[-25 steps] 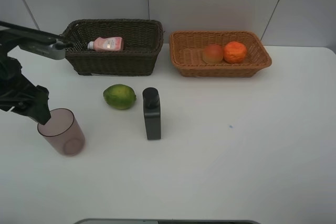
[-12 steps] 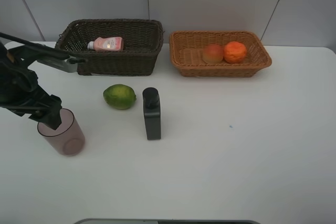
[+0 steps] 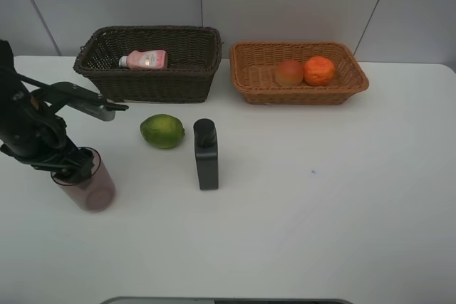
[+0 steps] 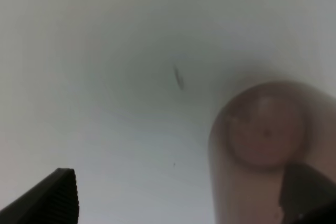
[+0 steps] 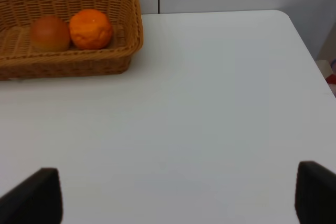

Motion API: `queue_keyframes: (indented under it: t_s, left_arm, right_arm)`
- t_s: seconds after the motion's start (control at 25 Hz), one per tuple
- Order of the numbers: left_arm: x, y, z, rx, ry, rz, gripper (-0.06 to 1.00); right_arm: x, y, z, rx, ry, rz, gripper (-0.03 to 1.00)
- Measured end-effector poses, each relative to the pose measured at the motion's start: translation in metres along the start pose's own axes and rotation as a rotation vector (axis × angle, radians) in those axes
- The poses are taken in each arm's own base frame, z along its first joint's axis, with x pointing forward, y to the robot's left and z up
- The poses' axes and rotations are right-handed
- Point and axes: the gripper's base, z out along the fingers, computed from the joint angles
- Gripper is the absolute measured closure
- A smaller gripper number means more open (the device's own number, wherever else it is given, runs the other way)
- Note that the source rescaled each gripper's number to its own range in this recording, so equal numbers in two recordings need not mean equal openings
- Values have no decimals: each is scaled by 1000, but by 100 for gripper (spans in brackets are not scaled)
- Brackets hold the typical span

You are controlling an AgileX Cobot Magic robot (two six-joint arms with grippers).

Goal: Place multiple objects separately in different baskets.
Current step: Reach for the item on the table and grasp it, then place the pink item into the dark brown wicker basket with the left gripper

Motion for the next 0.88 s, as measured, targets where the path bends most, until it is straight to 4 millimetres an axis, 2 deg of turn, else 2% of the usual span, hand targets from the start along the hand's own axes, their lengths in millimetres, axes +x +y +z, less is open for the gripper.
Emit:
queue_keyframes:
  t_s: [0.16, 0.28, 0.36, 0.4, 0.56, 0.6, 0.88]
  left_arm:
    - [-1, 0, 2, -2, -11, 1, -4]
    - [0, 0, 3, -4, -10, 4, 3]
    - [0, 0, 3, -4, -10, 4, 18]
    - [0, 0, 3, -4, -11, 4, 29]
    - [0, 0, 3, -4, -12, 4, 86]
    - [0, 0, 3, -4, -12, 5, 94]
    - [0, 0, 3, -4, -11, 5, 94]
  right_arm:
    - [0, 0, 0, 0, 0, 0, 8]
    - [0, 0, 0, 0, 0, 0, 9]
    - [0, 0, 0, 0, 0, 0, 9]
    - [0, 0, 0, 0, 0, 0, 9]
    - [0, 0, 0, 0, 0, 0, 9]
    - [0, 0, 0, 0, 0, 0, 9]
    - [0, 0, 0, 0, 0, 0, 9]
